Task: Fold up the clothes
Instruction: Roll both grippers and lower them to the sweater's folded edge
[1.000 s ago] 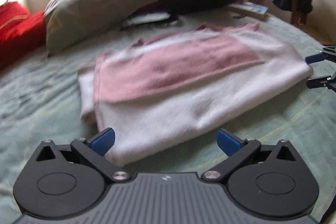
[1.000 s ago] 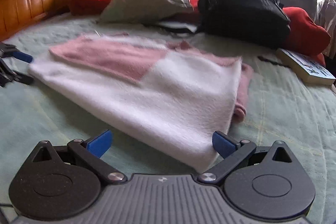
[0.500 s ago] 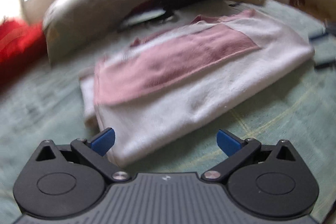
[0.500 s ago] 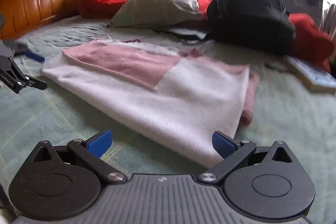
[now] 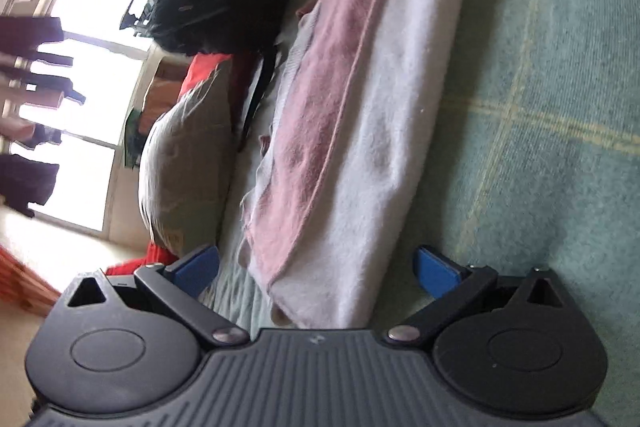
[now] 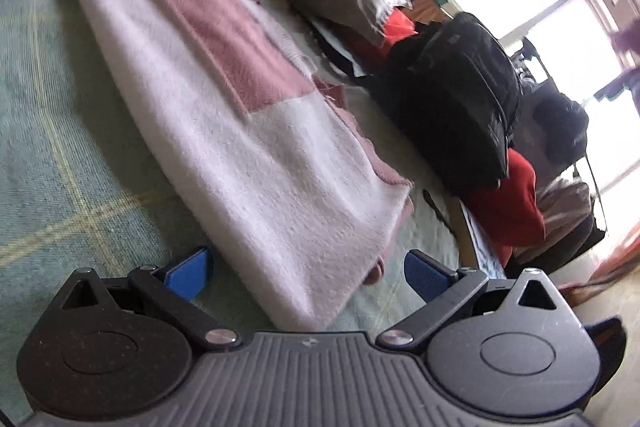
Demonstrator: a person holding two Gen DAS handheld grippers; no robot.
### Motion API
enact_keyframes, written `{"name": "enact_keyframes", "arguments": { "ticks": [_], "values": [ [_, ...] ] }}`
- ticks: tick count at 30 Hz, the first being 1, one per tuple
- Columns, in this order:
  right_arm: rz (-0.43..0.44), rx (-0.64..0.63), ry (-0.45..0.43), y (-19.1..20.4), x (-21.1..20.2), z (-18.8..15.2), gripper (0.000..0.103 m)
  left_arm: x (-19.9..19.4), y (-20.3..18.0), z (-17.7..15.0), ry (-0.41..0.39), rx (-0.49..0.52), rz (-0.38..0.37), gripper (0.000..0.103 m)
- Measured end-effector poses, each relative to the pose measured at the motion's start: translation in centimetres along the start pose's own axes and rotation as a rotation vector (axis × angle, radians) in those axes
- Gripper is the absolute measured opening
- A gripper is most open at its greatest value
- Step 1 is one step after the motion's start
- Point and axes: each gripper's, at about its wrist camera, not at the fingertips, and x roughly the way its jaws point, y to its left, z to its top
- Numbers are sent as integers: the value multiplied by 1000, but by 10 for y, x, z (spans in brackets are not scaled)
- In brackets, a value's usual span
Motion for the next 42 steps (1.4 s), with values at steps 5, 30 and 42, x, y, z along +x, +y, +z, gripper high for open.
{"name": "enact_keyframes", "arguments": {
  "ticks": [5,30,42],
  "values": [
    [-29,-112,-44,15,10,26,103,13,-3,27,-49,60,15,102],
    [-72,-243,-16,17,35,34,101,50,-4,29,-106,251,43,92],
    [-4,-241,-2,7,46,37,96,73,24,14,-87,83,-39,89]
  ]
}}
